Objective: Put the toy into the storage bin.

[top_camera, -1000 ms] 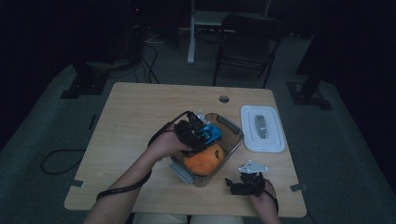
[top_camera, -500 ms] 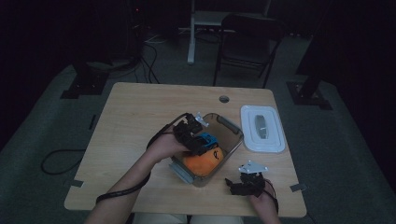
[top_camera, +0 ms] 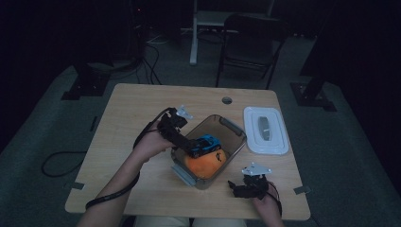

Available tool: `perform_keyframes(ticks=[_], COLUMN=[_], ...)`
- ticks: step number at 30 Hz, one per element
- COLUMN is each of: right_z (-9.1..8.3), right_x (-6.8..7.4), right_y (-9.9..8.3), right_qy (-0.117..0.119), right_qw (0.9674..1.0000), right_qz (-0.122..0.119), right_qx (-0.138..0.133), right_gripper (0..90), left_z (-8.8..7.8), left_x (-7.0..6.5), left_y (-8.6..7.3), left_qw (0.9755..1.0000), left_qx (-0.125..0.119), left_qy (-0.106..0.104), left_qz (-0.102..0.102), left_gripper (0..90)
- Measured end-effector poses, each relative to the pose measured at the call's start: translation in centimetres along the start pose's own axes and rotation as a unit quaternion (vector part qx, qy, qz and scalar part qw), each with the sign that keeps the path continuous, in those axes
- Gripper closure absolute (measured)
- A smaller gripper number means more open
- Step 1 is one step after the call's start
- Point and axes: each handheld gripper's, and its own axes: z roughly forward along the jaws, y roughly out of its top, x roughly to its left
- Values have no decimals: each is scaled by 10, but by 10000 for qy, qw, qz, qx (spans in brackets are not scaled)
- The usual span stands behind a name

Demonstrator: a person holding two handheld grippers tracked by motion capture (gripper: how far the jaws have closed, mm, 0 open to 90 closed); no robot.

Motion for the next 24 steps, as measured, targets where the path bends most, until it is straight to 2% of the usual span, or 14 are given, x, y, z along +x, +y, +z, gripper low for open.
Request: perform_keyframes(ticks=[4,5,9,11,13,15,18,19,21,24], right_z=[0,0,0,0,0,0,0,0,0,-1], right_x=[0,0,0,0,0,0,0,0,-1,-2], right_y=[0,0,0,0,0,0,0,0,0,2], right_qy=[3,4,16,18,19,15,0,-9,-21,-29], right_qw=[10000,10000,10000,10000,10000,10000,10000,10000,10000,10000], right_qz=[1,3,18,15,16,15,13,16,29,38], right_qx=[0,-2,7,8,8,8,4,2,-27,-52], right_gripper=[121,121,121,121,121,121,121,121,121,121], left_z=[-5,-6,-8,-8,-5,0,10,14,22,34], left_x=[14,18,30,36,43,50,59,61,63,63], left_y=[-9,-12,-23,-28,-34,-41,-51,-55,-62,-71], left_qw=[9995,9993,9984,9978,9968,9957,9944,9948,9950,9954], left_qx=[-144,-149,-160,-166,-159,-211,-151,-147,-129,-55], left_qy=[102,78,232,295,472,454,612,560,629,605], left_qz=[-259,-320,-493,-569,-624,-776,-842,-833,-768,-746], left_gripper=[22,22,23,22,22,22,22,22,22,22])
